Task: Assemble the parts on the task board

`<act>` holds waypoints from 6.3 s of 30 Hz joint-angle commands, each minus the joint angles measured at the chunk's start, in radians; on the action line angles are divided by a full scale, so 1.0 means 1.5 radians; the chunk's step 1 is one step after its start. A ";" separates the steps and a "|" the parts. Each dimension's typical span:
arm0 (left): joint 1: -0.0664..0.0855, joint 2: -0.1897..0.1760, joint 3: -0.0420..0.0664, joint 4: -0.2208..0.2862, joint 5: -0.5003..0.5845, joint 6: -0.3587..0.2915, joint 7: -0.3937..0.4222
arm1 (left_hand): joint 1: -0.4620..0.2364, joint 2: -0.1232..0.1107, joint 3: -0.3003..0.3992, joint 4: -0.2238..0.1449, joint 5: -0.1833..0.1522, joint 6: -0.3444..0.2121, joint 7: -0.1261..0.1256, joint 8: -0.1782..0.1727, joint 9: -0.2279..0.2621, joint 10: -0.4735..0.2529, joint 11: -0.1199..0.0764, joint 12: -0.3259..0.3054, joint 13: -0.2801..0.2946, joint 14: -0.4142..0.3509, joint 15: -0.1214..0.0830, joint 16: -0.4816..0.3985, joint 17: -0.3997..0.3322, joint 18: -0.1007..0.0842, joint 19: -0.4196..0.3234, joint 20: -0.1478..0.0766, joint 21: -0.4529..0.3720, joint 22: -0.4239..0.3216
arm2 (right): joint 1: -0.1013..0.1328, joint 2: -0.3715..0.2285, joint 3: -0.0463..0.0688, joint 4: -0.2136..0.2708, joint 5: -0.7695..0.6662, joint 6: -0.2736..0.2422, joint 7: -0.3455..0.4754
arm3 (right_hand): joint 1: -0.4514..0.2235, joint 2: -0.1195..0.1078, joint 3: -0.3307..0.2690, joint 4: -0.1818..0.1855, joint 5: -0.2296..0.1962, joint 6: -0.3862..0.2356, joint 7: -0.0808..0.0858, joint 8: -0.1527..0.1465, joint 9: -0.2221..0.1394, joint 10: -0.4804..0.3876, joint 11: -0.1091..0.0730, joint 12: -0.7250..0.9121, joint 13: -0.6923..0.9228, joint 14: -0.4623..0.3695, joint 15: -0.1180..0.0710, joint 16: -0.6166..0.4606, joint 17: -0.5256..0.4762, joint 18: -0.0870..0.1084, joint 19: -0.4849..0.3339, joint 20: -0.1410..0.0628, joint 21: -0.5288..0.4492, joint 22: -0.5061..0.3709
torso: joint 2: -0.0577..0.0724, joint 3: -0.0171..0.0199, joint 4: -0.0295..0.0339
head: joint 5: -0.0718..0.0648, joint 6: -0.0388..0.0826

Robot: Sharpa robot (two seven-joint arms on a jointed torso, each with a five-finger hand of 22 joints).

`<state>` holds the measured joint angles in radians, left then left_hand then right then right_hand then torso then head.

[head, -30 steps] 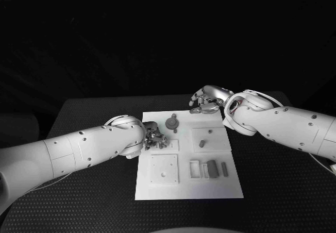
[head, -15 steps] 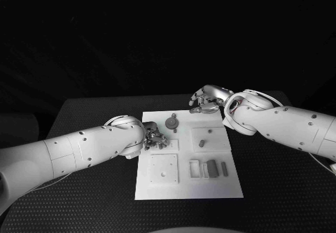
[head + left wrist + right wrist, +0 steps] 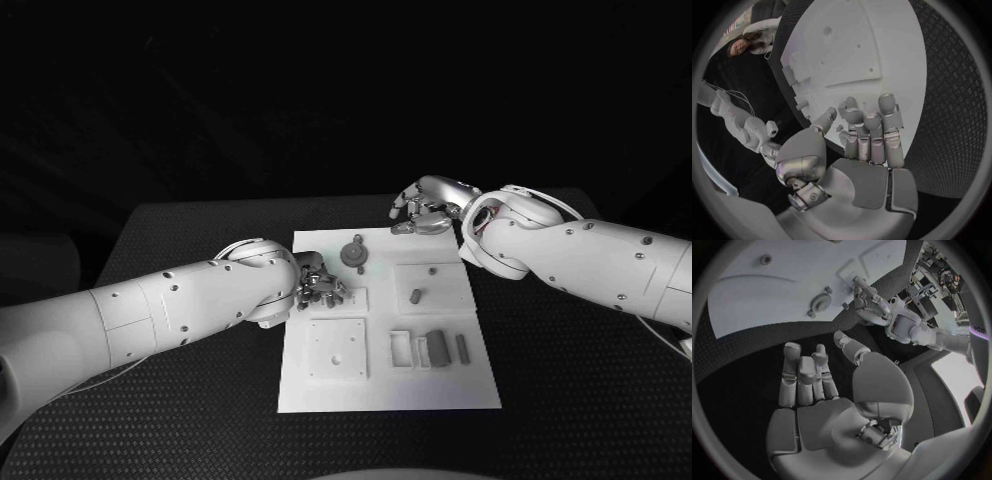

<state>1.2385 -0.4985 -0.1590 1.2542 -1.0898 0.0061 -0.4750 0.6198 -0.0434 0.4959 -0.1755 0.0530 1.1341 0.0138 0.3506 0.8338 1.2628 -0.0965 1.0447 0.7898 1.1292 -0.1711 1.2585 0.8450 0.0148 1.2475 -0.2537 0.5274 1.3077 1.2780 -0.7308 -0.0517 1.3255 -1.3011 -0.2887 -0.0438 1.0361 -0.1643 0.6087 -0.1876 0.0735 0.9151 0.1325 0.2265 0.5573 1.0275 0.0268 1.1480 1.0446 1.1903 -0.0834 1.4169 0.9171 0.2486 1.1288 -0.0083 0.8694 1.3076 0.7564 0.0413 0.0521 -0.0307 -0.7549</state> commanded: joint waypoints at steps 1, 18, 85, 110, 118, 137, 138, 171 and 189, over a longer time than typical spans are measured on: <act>0.000 0.000 0.001 0.003 0.008 -0.011 0.003 | -0.013 0.005 -0.026 -0.010 -0.004 -0.002 0.001 -0.003 0.005 -0.003 0.001 0.004 0.001 -0.006 -0.001 0.008 0.000 0.008 -0.004 -0.008 -0.002 0.015 | 0.000 0.000 0.000 0.000 -0.001 0.007 0.006 | -0.004 0.000 -0.002 0.003 0.003 -0.001 0.006 -0.004 -0.001 -0.004 0.002 -0.002 -0.001 -0.001 0.004 -0.004 0.001 0.009 0.002 -0.002 -0.003 0.011 | 0.000 0.0000 0.0001 | 0.000 0.000; 0.000 -0.004 0.001 0.016 0.011 -0.018 0.007 | -0.019 0.022 -0.054 -0.036 -0.003 0.000 -0.001 -0.005 0.011 -0.002 -0.001 0.006 0.003 -0.006 -0.004 0.011 -0.002 0.009 -0.003 -0.009 -0.001 0.014 | -0.001 0.002 0.000 -0.006 -0.001 0.008 0.006 | -0.004 0.000 -0.002 0.004 0.004 -0.002 0.006 -0.004 -0.001 -0.004 0.002 -0.002 -0.001 -0.001 0.004 -0.004 0.001 0.009 0.002 -0.002 -0.003 0.012 | 0.000 -0.0002 -0.0002 | -0.001 0.003; 0.042 0.027 0.048 -0.207 -0.029 0.121 0.025 | 0.044 0.014 -0.051 -0.053 0.004 -0.112 0.050 -0.082 -0.003 -0.068 0.048 -0.047 -0.036 -0.061 0.031 -0.034 -0.048 -0.003 -0.047 0.019 -0.077 -0.005 | -0.001 0.012 0.000 -0.029 0.005 0.002 0.009 | -0.005 -0.001 -0.003 0.006 0.003 -0.011 0.009 -0.009 -0.004 -0.004 0.004 -0.001 -0.002 0.000 0.006 -0.004 0.001 0.009 0.003 -0.002 -0.004 0.012 | 0.001 -0.0001 -0.0013 | 0.004 0.019; 0.034 0.040 0.048 -0.222 -0.021 0.095 0.035 | 0.038 0.020 -0.049 -0.043 0.005 -0.109 0.051 -0.085 -0.012 -0.070 0.050 -0.042 -0.035 -0.062 0.033 -0.029 -0.049 0.001 -0.045 0.022 -0.080 -0.001 | -0.001 0.013 0.000 -0.028 0.005 0.003 0.009 | -0.005 -0.001 -0.003 0.006 0.003 -0.014 0.010 -0.011 -0.005 -0.004 0.005 0.000 -0.002 0.000 0.007 -0.004 0.001 0.009 0.004 -0.002 -0.004 0.012 | 0.000 0.0001 -0.0005 | -0.003 0.015; 0.034 0.044 0.048 -0.223 -0.008 0.093 0.037 | 0.039 0.022 -0.049 -0.043 0.006 -0.107 0.051 -0.085 -0.013 -0.068 0.049 -0.040 -0.034 -0.060 0.032 -0.027 -0.050 0.002 -0.042 0.022 -0.079 0.002 | -0.001 0.013 0.000 -0.028 0.005 0.004 0.009 | -0.005 -0.001 -0.003 0.007 0.003 -0.014 0.010 -0.010 -0.005 -0.004 0.005 0.000 -0.002 0.000 0.007 -0.004 0.001 0.009 0.004 -0.002 -0.004 0.012 | 0.000 0.0003 0.0003 | -0.005 0.014; 0.025 0.056 0.048 -0.236 -0.012 0.093 0.038 | 0.045 0.031 -0.048 -0.048 0.006 -0.103 0.050 -0.085 -0.017 -0.068 0.048 -0.037 -0.034 -0.060 0.032 -0.024 -0.051 0.003 -0.041 0.023 -0.079 0.006 | -0.001 0.013 0.000 -0.028 0.005 0.004 0.008 | -0.005 0.000 -0.003 0.007 0.003 -0.015 0.010 -0.010 -0.005 -0.004 0.006 0.000 -0.002 0.000 0.007 -0.004 0.002 0.009 0.004 -0.002 -0.004 0.012 | 0.000 0.0001 -0.0001 | -0.008 0.013; 0.025 0.057 0.048 -0.236 -0.012 0.093 0.039 | 0.046 0.033 -0.047 -0.048 0.006 -0.103 0.050 -0.085 -0.017 -0.068 0.048 -0.037 -0.034 -0.060 0.032 -0.024 -0.051 0.003 -0.041 0.023 -0.079 0.006 | -0.001 0.013 0.000 -0.028 0.005 0.004 0.008 | -0.005 -0.001 -0.003 0.007 0.003 -0.015 0.010 -0.010 -0.005 -0.004 0.006 0.000 -0.002 0.000 0.007 -0.004 0.002 0.009 0.004 -0.002 -0.004 0.012 | 0.000 0.0000 0.0002 | -0.008 0.013; 0.025 0.057 0.048 -0.240 0.043 0.099 0.048 | 0.150 0.097 0.046 -0.070 -0.001 -0.075 0.041 -0.052 -0.011 -0.067 0.040 -0.042 -0.047 -0.063 0.033 -0.020 -0.064 -0.002 -0.040 0.025 -0.083 0.015 | -0.001 0.015 0.000 -0.031 0.007 0.005 0.009 | -0.006 -0.001 -0.003 0.008 0.003 -0.015 0.011 -0.011 -0.005 -0.005 0.006 0.001 -0.003 0.000 0.008 -0.004 0.002 0.009 0.004 -0.002 -0.005 0.012 | 0.000 0.0005 0.0001 | -0.005 0.009; 0.026 0.014 0.048 -0.170 0.128 0.045 0.043 | 0.193 0.091 0.091 -0.069 0.036 -0.051 0.030 -0.026 -0.009 -0.043 0.030 -0.039 -0.053 -0.044 0.032 -0.011 -0.072 -0.001 -0.026 0.023 -0.071 0.015 | -0.001 0.010 0.000 -0.029 0.008 0.004 0.009 | -0.007 -0.001 -0.004 0.009 0.003 -0.016 0.011 -0.011 -0.005 -0.005 0.006 0.001 -0.003 0.000 0.008 -0.004 0.002 0.009 0.004 -0.002 -0.005 0.012 | -0.001 0.0004 0.0013 | -0.004 0.008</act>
<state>1.2761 -0.4750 -0.0871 0.9864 -0.9695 0.1154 -0.4099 0.8831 0.0725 0.6221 -0.2727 0.1046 1.0521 0.0602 0.2876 0.8139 1.1921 -0.0506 0.9865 0.7114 1.0527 -0.1195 1.2385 0.7382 0.0144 1.1977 -0.2142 0.4190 1.3074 1.2766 -0.7154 -0.0517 1.2798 -1.2882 -0.2882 -0.0386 1.0361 -0.1643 0.6031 -0.1820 0.0735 0.9028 0.1340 0.2147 0.5501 1.0240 0.0304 1.1485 1.0417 1.1902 -0.0766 1.4169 0.9185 0.2485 1.1290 -0.0083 0.8655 1.3076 0.7554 0.0417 0.0536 -0.0374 -0.7428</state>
